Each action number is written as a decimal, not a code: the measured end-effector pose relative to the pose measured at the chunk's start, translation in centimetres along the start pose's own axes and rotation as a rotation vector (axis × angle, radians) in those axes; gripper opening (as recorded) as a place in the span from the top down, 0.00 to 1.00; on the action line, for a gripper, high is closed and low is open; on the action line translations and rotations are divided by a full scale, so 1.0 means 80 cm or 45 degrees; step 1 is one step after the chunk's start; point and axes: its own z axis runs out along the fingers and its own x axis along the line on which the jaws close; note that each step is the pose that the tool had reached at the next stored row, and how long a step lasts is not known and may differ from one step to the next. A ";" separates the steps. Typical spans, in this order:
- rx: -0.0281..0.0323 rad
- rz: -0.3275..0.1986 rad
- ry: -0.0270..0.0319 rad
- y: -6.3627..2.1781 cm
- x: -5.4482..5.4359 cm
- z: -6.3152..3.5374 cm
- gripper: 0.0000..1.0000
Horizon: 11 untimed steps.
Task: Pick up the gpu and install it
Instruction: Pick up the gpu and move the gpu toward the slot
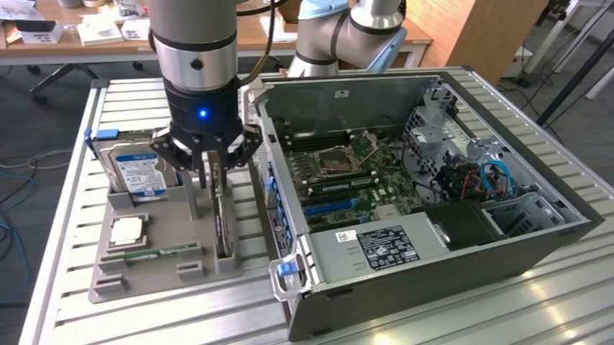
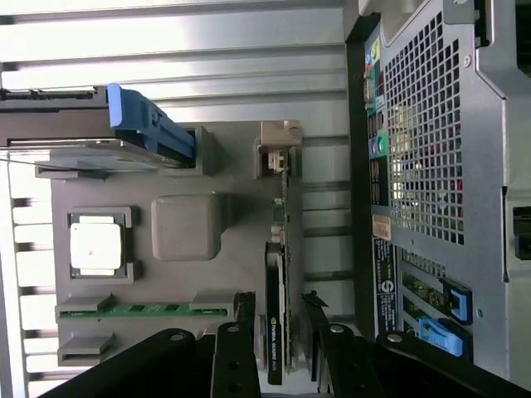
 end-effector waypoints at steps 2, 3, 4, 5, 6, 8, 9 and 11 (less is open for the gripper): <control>0.0014 0.000 -0.0001 0.000 0.000 0.002 0.64; 0.0027 0.000 0.0001 0.000 0.000 0.002 0.64; 0.0030 0.000 0.0002 0.000 0.000 0.002 0.64; 0.0031 0.000 0.0001 0.000 0.000 0.002 0.64; 0.0033 0.000 0.0000 0.000 0.000 0.002 0.64; 0.0032 0.000 -0.0001 0.000 0.000 0.002 0.64; 0.0032 0.000 -0.0001 0.000 0.000 0.002 0.64; 0.0031 0.000 -0.0001 0.000 0.000 0.002 0.58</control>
